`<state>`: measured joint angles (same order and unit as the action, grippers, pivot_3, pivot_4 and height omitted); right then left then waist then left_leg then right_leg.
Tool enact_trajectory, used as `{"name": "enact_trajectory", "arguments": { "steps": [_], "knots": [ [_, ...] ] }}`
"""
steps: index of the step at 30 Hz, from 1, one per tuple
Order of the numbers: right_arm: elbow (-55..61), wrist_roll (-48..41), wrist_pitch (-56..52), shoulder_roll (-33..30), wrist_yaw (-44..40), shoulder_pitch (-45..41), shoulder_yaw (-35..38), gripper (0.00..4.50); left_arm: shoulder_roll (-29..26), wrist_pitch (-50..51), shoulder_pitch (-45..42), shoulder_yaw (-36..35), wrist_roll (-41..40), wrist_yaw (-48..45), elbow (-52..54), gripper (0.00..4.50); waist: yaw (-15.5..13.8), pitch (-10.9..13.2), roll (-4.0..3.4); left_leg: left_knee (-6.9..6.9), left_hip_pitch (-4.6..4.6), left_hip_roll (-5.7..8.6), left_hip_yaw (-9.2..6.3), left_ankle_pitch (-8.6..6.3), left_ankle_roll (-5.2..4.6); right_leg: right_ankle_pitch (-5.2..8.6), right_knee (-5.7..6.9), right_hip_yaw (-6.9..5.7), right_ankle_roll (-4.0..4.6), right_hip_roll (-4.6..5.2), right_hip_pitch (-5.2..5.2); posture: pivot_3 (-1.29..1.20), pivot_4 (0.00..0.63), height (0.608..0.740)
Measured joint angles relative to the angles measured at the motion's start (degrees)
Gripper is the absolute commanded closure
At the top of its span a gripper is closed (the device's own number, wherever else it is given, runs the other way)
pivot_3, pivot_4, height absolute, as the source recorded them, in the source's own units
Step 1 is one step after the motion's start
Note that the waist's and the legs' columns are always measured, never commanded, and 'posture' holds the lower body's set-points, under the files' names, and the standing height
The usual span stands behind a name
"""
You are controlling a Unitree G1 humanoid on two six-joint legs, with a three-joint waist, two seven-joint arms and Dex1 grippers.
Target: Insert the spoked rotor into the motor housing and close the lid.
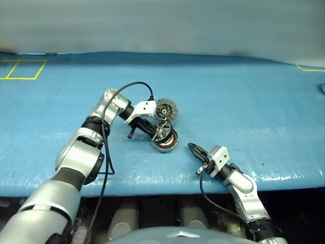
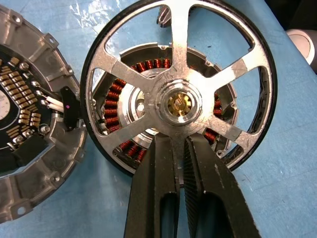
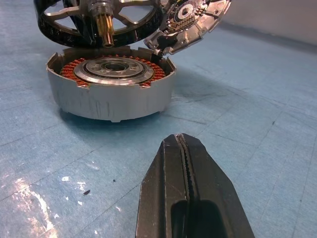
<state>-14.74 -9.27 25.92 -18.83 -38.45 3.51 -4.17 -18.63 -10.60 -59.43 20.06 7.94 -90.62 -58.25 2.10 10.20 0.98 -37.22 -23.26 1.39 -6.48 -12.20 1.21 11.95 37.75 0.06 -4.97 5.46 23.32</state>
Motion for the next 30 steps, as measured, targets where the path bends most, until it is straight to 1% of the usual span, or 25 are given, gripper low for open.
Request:
{"name": "enact_trajectory", "arguments": {
  "steps": [2,4,5,8,11,15,17,20,23,26,28,30],
  "knots": [
    [0.0,0.1,0.0,0.0,0.1,0.0,0.0,4.5,0.1,-0.4,0.0,0.1,0.3,0.7,-0.1,4.46,0.0,0.0,0.0,0.0,0.0,0.0,0.0,0.0,0.0,0.0,0.0,0.0,0.0,0.0,0.0,0.0,0.15,0.74],
    [0.0,0.2,0.0,0.0,0.1,-0.1,0.0,4.5,0.2,-1.0,0.0,0.2,0.5,1.4,-0.3,3.88,0.0,0.0,0.0,0.0,0.01,0.0,0.0,0.0,0.0,0.0,0.0,0.0,0.0,0.0,-0.01,0.0,0.15,0.74],
    [0.0,0.2,0.0,0.0,0.1,-0.1,0.0,4.5,0.2,-1.1,0.0,0.3,0.5,1.8,-0.4,3.71,0.0,0.0,0.0,0.0,0.0,0.0,0.0,0.0,0.0,0.0,0.01,0.0,0.0,0.0,-0.01,0.0,0.15,0.74],
    [0.0,0.3,-0.1,0.0,0.1,-0.1,0.0,4.5,0.3,-2.5,0.0,0.2,0.5,3.6,-0.4,2.75,0.0,0.0,0.0,0.0,0.01,0.0,0.0,0.0,0.0,0.0,0.0,0.0,0.0,0.0,-0.01,0.0,0.15,0.74],
    [0.0,0.4,-0.2,0.0,0.1,-0.1,0.0,4.5,0.5,-3.7,0.0,-0.4,0.3,5.5,-0.5,2.75,0.0,0.0,0.0,0.0,0.01,0.0,0.0,0.0,0.0,0.0,0.0,0.0,0.0,0.0,-0.01,0.0,0.15,0.74],
    [0.0,0.6,-0.2,0.0,0.1,-0.3,-0.1,4.5,0.6,-3.8,0.0,-1.5,-0.5,5.5,-0.5,2.75,0.0,0.0,0.0,0.0,0.01,0.0,0.0,0.0,0.0,0.0,0.0,0.0,0.0,0.0,-0.01,0.0,0.15,0.74],
    [-0.1,0.6,-0.2,0.0,0.1,-0.3,-0.1,4.5,0.5,-3.4,0.0,-1.8,-1.6,5.2,-0.3,2.75,0.0,0.0,0.0,0.0,0.01,0.0,0.0,0.0,0.0,0.0,0.0,0.0,0.0,0.0,-0.01,0.0,0.15,0.74],
    [-0.3,0.7,-0.2,0.0,0.1,-0.5,-0.1,4.5,0.2,-1.2,0.3,-4.3,-4.8,3.4,2.5,2.75,0.0,0.0,0.0,0.0,0.01,0.0,-0.01,0.0,0.0,0.0,0.0,0.0,0.0,0.0,-0.01,0.0,0.15,0.74],
    [-0.3,0.6,-0.4,-0.2,0.1,-0.9,0.0,4.5,-1.6,2.2,3.3,-6.8,-8.9,2.0,10.6,2.75,0.2,0.0,0.0,0.1,0.12,0.0,0.06,0.0,0.0,0.01,0.0,0.11,0.02,0.0,-0.03,0.0,0.15,0.74],
    [-0.2,0.6,-1.5,-1.1,0.6,-1.2,0.3,4.5,-4.1,6.7,9.0,-8.6,-12.2,2.0,19.7,2.75,0.2,0.0,-0.01,0.18,0.23,0.0,0.11,0.0,0.0,0.03,-0.01,0.19,0.05,0.0,-0.07,0.0,0.15,0.74],
    [-0.1,0.6,-2.8,-1.6,1.4,-1.7,1.1,4.5,-5.9,10.1,14.9,-10.3,-14.7,3.9,27.9,2.75,0.2,0.0,-0.02,0.22,0.29,-0.01,0.18,0.0,0.0,0.03,-0.01,0.3,0.06,0.0,-0.07,0.0,0.15,0.74],
    [0.0,0.6,-4.9,-2.2,2.4,-2.3,2.1,4.5,-7.2,12.1,18.9,-11.2,-15.6,6.8,33.0,2.75,0.0,0.0,-0.01,0.19,0.31,-0.01,0.17,0.0,0.0,0.04,0.0,0.3,0.08,0.0,-0.11,0.0,0.15,0.74]
  ]
}}
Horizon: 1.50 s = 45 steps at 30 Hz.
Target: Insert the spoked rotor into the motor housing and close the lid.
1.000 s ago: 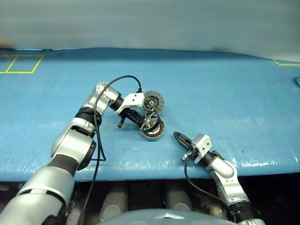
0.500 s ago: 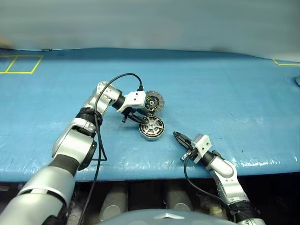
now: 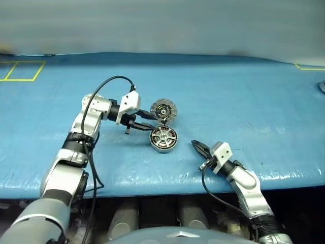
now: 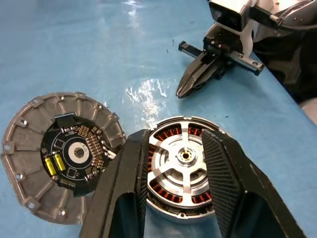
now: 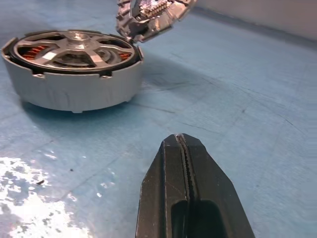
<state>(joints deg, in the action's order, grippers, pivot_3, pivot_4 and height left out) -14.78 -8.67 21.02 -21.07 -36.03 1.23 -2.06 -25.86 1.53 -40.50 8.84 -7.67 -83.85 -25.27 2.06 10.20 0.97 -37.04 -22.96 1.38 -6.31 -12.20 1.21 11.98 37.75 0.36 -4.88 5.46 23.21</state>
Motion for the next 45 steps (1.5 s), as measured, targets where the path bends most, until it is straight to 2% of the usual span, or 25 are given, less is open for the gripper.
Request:
{"name": "enact_trajectory", "arguments": {
  "steps": [5,10,14,21,24,28,32,36,39,45],
  "knots": [
    [-1.4,0.7,-8.0,-1.8,4.8,-4.5,3.1,4.5,-0.2,3.3,12.6,-4.6,-1.7,11.3,9.9,2.75,-0.1,0.0,-0.03,-0.02,0.32,0.0,0.07,0.0,0.0,0.18,-0.04,0.09,0.31,0.01,-0.29,0.0,0.15,0.74],
    [-6.1,3.3,-12.7,-2.4,5.9,-14.9,2.7,4.5,1.6,6.8,22.9,-6.0,-4.0,19.0,17.6,2.75,0.2,0.1,-0.11,0.03,0.35,-0.02,0.13,0.0,-0.01,0.18,-0.01,0.14,0.32,-0.03,-0.22,0.0,0.15,0.74],
    [-12.4,5.1,-13.9,-1.1,4.4,-26.2,0.3,4.5,3.0,7.2,26.6,-6.1,-5.0,22.8,20.9,2.75,0.3,0.1,-0.13,0.06,0.36,-0.02,0.16,0.0,-0.01,0.17,-0.03,0.15,0.32,-0.05,-0.22,0.0,0.15,0.74],
    [-35.3,4.3,-12.9,5.7,-2.8,-47.2,-0.3,4.5,3.2,7.3,30.7,-6.2,-6.8,26.4,21.8,2.75,0.4,0.1,-0.14,0.24,0.32,-0.02,0.15,0.0,-0.01,-0.11,-0.08,0.14,0.36,-0.06,-0.13,0.0,0.15,0.74],
    [-42.3,4.1,-12.3,7.2,-5.9,-51.5,-0.3,4.5,2.9,7.2,31.8,-6.4,-7.1,27.7,22.2,2.75,0.2,0.1,-0.14,0.43,0.31,-0.01,0.14,0.0,0.0,-0.13,-0.17,0.14,0.39,-0.06,-0.09,0.0,0.15,0.74],
    [-46.2,4.2,-11.1,8.0,-11.5,-51.7,-0.5,4.5,2.3,7.1,33.2,-7.7,-7.5,29.2,23.2,2.75,0.4,0.1,-0.14,0.79,0.24,-0.01,0.25,0.05,0.06,-0.14,-0.24,0.25,0.42,-0.06,0.2,0.0,0.15,0.74],
    [-44.9,2.5,-11.4,7.5,-20.6,-51.2,-0.2,4.5,1.6,7.2,34.1,-8.0,-8.3,30.3,23.4,2.75,1.0,0.1,-0.15,0.98,0.26,-0.02,0.28,0.06,0.09,-0.13,-0.26,0.29,0.44,-0.06,0.28,0.0,0.15,0.74],
    [-38.9,0.6,-11.9,6.1,-28.1,-47.6,-0.2,4.5,1.6,7.2,34.8,-8.0,-8.7,31.0,23.4,2.75,1.2,0.1,-0.15,1.0,0.26,-0.02,0.28,0.06,0.09,-0.12,-0.31,0.28,0.43,-0.06,0.26,0.0,0.15,0.74],
    [-30.3,-1.3,-14.0,5.4,-32.5,-43.2,-0.5,4.5,1.8,7.6,34.9,-7.5,-8.7,31.4,23.4,2.75,1.3,0.1,-0.15,0.99,0.27,-0.02,0.28,0.06,0.09,-0.12,-0.3,0.28,0.42,-0.06,0.26,0.0,0.15,0.74],
    [-17.1,-2.8,-17.5,4.6,-34.0,-36.6,-2.2,4.5,2.8,7.6,34.9,-6.8,-8.8,31.5,23.0,2.75,1.4,0.1,-0.16,0.99,0.28,-0.02,0.28,0.07,0.11,-0.11,-0.3,0.28,0.39,-0.06,0.27,0.0,0.15,0.74]
  ]
}}
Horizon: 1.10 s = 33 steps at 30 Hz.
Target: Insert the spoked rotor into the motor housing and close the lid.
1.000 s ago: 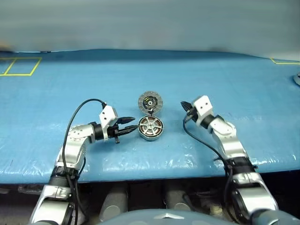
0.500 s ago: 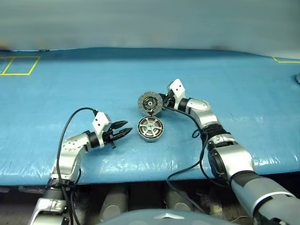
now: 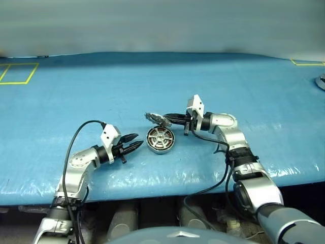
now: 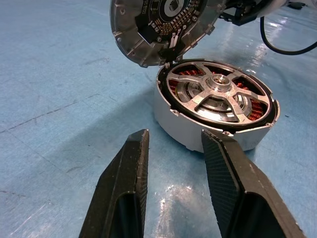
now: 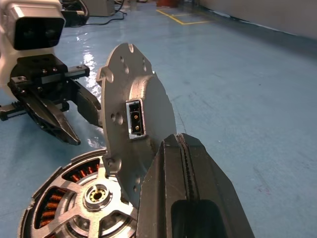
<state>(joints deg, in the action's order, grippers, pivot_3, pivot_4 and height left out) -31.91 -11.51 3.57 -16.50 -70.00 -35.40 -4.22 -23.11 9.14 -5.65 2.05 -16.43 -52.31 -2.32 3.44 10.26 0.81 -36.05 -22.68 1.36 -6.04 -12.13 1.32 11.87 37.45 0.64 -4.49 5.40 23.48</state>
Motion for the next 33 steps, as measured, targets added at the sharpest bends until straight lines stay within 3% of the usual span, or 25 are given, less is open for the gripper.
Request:
{"name": "enact_trajectory", "arguments": {
  "steps": [7,15,19,22,25,33],
  "knots": [
    [11.2,0.5,-1.4,-1.8,0.4,8.0,-4.0,4.5,-0.2,0.0,0.9,-0.9,-0.2,1.0,-0.1,2.75,0.0,0.0,0.0,0.0,0.01,-0.01,0.01,0.0,0.0,0.09,-0.03,0.0,-0.15,0.0,-0.01,0.0,0.15,0.74],
    [12.2,4.0,2.7,-1.6,5.0,11.3,-7.4,4.5,-1.0,0.1,2.3,-1.6,-0.3,2.2,-0.1,2.75,-0.2,0.0,0.01,-0.02,0.05,-0.02,0.02,0.03,0.05,0.12,-0.03,0.01,-0.29,0.0,-0.06,0.0,0.15,0.74],
    [12.1,7.8,9.3,-0.7,12.3,12.6,-7.6,4.5,-1.0,0.1,2.5,-1.6,-0.4,2.5,0.0,2.75,-0.2,0.0,0.01,-0.02,0.09,-0.03,0.04,0.04,0.06,0.12,-0.03,0.01,-0.28,-0.01,-0.07,0.0,0.15,0.74],
    [13.1,8.8,5.6,-0.2,17.0,12.1,-7.2,4.5,-0.7,0.1,2.6,-1.6,-0.4,2.8,0.0,2.75,-0.3,0.0,0.01,-0.02,0.08,-0.03,0.03,0.09,0.1,0.09,-0.03,0.02,-0.26,0.0,-0.08,0.0,0.15,0.74],
    [15.4,5.6,0.8,1.0,17.5,13.1,-6.4,3.85,-0.4,0.1,2.8,-1.5,-0.5,3.0,0.0,2.72,-0.5,0.0,0.01,-0.01,0.04,-0.04,0.01,0.09,0.09,0.06,-0.03,0.01,-0.2,-0.01,-0.04,0.0,0.15,0.74],
    [23.8,0.9,-5.4,3.4,18.0,17.9,-7.0,1.27,0.0,0.1,2.5,-0.4,-1.0,0.7,0.0,2.72,-1.0,0.0,0.01,0.09,-0.02,-0.04,0.02,0.08,0.08,-0.02,-0.4,0.0,-0.33,-0.02,-0.09,0.0,0.15,0.74]
  ]
}}
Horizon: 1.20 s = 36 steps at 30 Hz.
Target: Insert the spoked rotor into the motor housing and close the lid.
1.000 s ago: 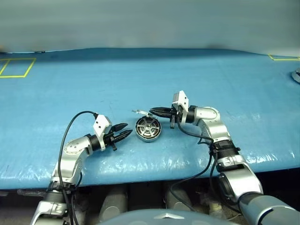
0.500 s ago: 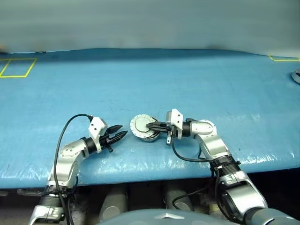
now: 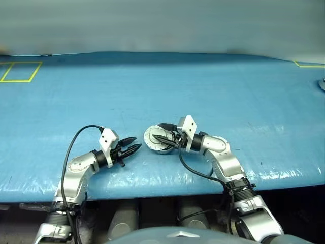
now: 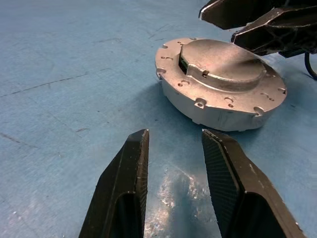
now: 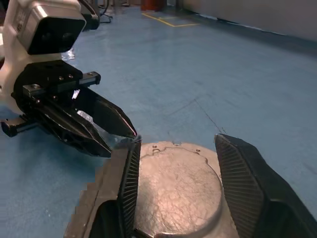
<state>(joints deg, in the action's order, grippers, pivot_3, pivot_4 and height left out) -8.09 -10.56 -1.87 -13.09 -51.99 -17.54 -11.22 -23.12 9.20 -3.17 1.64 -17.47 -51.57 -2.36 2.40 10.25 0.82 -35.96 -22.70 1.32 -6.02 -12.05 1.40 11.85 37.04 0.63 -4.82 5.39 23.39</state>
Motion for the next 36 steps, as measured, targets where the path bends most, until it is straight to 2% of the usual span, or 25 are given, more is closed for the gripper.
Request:
{"name": "enact_trajectory", "arguments": {
  "steps": [3,4,10,15,17,21,27,36],
  "knots": [
    [0.7,0.0,-0.7,0.2,1.2,0.7,-0.6,0.23,-0.1,0.0,0.0,0.0,0.0,0.0,0.0,2.72,-0.2,0.0,0.0,-0.01,-0.01,0.0,0.02,0.0,0.0,-0.02,-0.08,0.0,-0.01,0.0,-0.03,0.0,0.15,0.74],
    [0.8,0.1,-1.0,0.2,1.4,0.7,-0.8,0.04,-0.1,0.0,0.0,0.0,0.0,0.0,0.0,2.72,-0.2,0.0,0.0,0.0,-0.01,0.0,0.01,0.0,0.0,-0.02,-0.08,0.0,-0.01,0.0,-0.03,0.0,0.15,0.74],
    [-0.4,4.4,-1.2,-0.3,5.7,0.3,-2.4,0.04,0.2,0.0,0.0,0.7,0.1,-0.1,0.0,2.72,-0.3,0.0,0.0,0.01,-0.03,0.0,0.03,0.0,0.0,-0.03,-0.11,0.0,-0.02,0.0,-0.01,0.0,0.15,0.74],
    [-0.5,5.5,-1.3,-0.7,6.1,-0.2,-3.0,0.04,0.5,0.0,0.0,1.2,0.2,0.3,0.0,2.72,-0.3,0.0,0.0,0.01,-0.01,-0.01,0.02,0.0,0.0,-0.03,-0.1,0.0,-0.02,-0.01,-0.03,0.0,0.15,0.74],
    [-0.5,5.5,-1.3,-0.7,6.1,-0.2,-3.0,0.43,0.5,-0.1,0.0,1.2,0.5,0.4,0.0,2.72,-0.3,0.0,0.0,0.0,-0.01,-0.01,0.02,0.0,0.0,-0.03,-0.11,0.0,-0.02,-0.01,-0.04,0.0,0.15,0.74],
    [-0.4,5.3,-1.3,-0.7,6.0,0.0,-3.1,1.48,0.5,-0.1,0.1,1.2,0.6,0.7,0.0,2.72,-0.3,0.0,0.0,-0.01,-0.01,-0.01,0.02,0.0,0.0,-0.03,-0.11,0.0,-0.02,-0.01,-0.06,0.0,0.15,0.74],
    [0.7,3.4,-2.6,-1.9,5.1,0.4,-2.8,1.47,0.6,-0.1,0.1,1.2,0.6,1.4,0.0,2.72,-0.4,0.0,0.0,0.0,-0.04,-0.01,0.01,0.0,-0.01,-0.04,-0.16,-0.01,-0.02,0.0,-0.06,0.0,0.15,0.74],
    [3.4,-3.4,-10.2,-4.3,0.6,-0.4,-0.6,1.47,1.2,-0.1,0.2,1.4,0.6,1.5,0.0,2.72,-0.3,0.0,0.0,0.01,-0.09,-0.01,0.02,-0.01,-0.02,-0.04,-0.17,-0.01,-0.03,0.0,0.0,0.0,0.15,0.74]
  ]
}}
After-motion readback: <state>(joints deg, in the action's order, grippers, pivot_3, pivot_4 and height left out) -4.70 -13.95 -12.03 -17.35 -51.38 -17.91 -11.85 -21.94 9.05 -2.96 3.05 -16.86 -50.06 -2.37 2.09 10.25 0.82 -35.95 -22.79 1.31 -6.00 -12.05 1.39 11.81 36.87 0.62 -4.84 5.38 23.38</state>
